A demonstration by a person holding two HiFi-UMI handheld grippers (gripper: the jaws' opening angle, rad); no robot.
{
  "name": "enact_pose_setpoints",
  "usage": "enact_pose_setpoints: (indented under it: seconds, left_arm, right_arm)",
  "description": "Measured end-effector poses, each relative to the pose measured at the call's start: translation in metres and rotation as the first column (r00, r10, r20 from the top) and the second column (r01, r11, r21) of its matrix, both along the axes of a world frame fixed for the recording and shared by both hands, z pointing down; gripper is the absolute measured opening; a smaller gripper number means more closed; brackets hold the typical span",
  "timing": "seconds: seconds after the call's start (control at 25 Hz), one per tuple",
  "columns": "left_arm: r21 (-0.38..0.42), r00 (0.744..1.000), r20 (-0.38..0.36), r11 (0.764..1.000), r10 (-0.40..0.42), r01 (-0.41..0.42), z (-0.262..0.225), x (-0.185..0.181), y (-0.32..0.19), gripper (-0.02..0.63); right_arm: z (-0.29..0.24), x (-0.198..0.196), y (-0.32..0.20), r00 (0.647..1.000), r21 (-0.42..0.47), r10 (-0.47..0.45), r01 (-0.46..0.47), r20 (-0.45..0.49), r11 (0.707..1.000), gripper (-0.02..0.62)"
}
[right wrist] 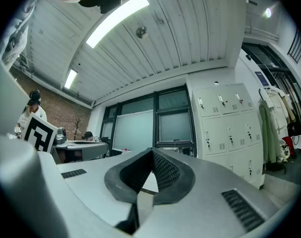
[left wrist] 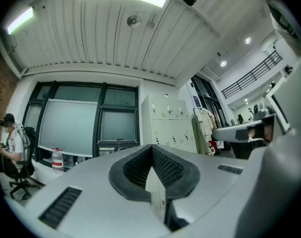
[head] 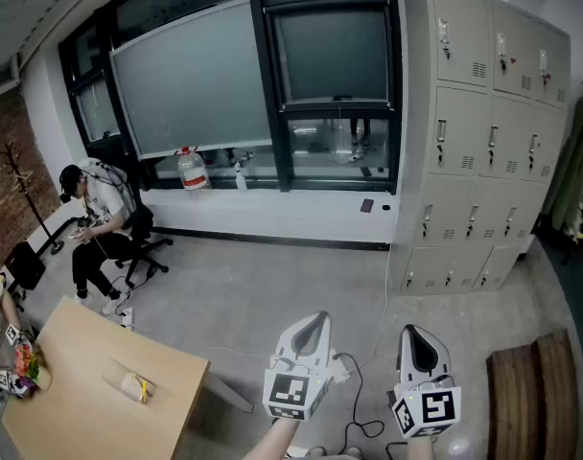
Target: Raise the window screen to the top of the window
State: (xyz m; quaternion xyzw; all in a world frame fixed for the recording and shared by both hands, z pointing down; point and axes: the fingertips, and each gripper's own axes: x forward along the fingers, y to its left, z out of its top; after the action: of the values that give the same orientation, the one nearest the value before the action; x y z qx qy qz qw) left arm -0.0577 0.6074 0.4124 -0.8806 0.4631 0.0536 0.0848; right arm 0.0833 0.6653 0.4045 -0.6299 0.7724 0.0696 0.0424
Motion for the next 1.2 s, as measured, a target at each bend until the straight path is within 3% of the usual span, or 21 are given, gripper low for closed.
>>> enact_pose_setpoints:
  seconds: [0.36, 0.64, 0.92, 1.2]
  left_arm:
    - [0.003, 0.999, 0.026, 0.999, -0.036, 0.036, 0.001, -0.005, 0.002, 0.003]
    - [-0.032, 0.995, 0.057, 0.996, -0.080, 0.082, 0.013, -0.014, -0.023, 0.003]
    - [-0.164, 0.991, 0.088, 0.980, -0.098, 0.111, 0.069, -0.010, -0.026, 0.003]
    - [-0.191, 0.986, 0.077, 0.968, -0.149, 0.162, 0.091, -0.009, -0.013, 0.003]
  right_arm:
    - [0.009, -0.006, -0.006, 0.999, -0.023, -0.034, 0.034, 0.024, 0.999, 0.005]
    - [0.017, 0.005, -0.027, 0.996, -0.051, -0.082, 0.083, 0.030, 0.995, 0.005]
    - [0.044, 0.018, -0.030, 0.996, -0.109, -0.081, 0.085, 0.044, 0.990, 0.005]
    - [0.080, 0.042, -0.020, 0.988, -0.196, -0.111, 0.130, 0.103, 0.972, 0.005]
